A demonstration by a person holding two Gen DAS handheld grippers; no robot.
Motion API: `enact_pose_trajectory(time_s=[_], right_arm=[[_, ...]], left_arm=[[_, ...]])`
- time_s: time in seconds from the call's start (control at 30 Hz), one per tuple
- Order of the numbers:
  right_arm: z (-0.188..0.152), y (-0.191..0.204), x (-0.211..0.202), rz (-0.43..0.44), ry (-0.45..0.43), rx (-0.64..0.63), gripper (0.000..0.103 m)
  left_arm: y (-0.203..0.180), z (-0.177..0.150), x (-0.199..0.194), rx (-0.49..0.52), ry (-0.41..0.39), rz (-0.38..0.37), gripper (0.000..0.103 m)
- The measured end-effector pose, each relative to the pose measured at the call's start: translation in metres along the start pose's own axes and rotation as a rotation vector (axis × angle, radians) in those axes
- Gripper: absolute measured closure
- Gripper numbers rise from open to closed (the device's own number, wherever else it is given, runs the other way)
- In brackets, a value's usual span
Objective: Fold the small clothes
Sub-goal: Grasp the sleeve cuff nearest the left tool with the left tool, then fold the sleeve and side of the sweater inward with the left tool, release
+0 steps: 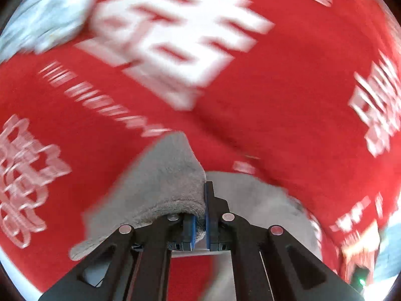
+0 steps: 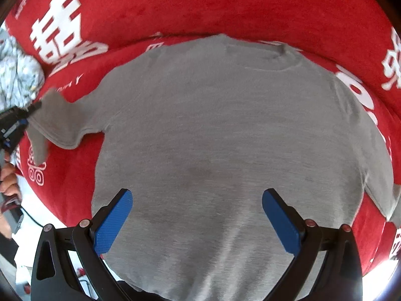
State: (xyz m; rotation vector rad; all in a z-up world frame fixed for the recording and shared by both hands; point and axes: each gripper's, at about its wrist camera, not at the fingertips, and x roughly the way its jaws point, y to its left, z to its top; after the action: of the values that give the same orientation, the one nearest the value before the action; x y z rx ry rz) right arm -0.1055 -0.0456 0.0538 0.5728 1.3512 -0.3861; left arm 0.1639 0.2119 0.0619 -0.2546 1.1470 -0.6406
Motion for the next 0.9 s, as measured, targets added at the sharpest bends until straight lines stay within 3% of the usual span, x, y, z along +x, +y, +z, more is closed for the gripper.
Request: enact_pose_trajectory(time_s=[0.2,0.3,0.43,0.6,0.67,0.7,0.73,0.9], right_arm=[[-0.01,-0.065,-0.024,-0.017,-0.057,0.138,0.0],[-0.016,-0.1,-0.029,-0.032,-0.069,0.211,0.0],[-0.03,-0.146,-0.027,-0.04,-0.062,0.311,0.0],[-0.043,-0.18,-0.013,-0.041,-0.018,0.377,0.0],[-0.045,-0.183,-0.009,-0.037,-0.006,0.389,0.0],[-0.044,-0.184,-0.01,-0.036,-0.007,0.388,0.0],[-0.042,-0.184,-0.011,-0.035,-0.011,0.384,0.0],[-0.011,-0.157,-0.027,-0.04,-0.087,0.248,0.0]], left_arm=[[-0.157,-0.027,0.043,0.264,0.098,-0.199,0.097],[-0.214,-0.058,0.079,0.344,0.176,-0.216,0.097],[-0.249,-0.104,0.136,0.456,0.289,-0.124,0.097],[-0.247,-0.149,0.179,0.548,0.414,0.038,0.096],[-0.239,-0.154,0.174,0.559,0.415,0.071,0.066],[-0.237,-0.154,0.166,0.563,0.4,0.08,0.04],[-0.235,-0.152,0.155,0.573,0.375,0.094,0.022],[-0.203,-0.114,0.092,0.589,0.256,0.184,0.021]])
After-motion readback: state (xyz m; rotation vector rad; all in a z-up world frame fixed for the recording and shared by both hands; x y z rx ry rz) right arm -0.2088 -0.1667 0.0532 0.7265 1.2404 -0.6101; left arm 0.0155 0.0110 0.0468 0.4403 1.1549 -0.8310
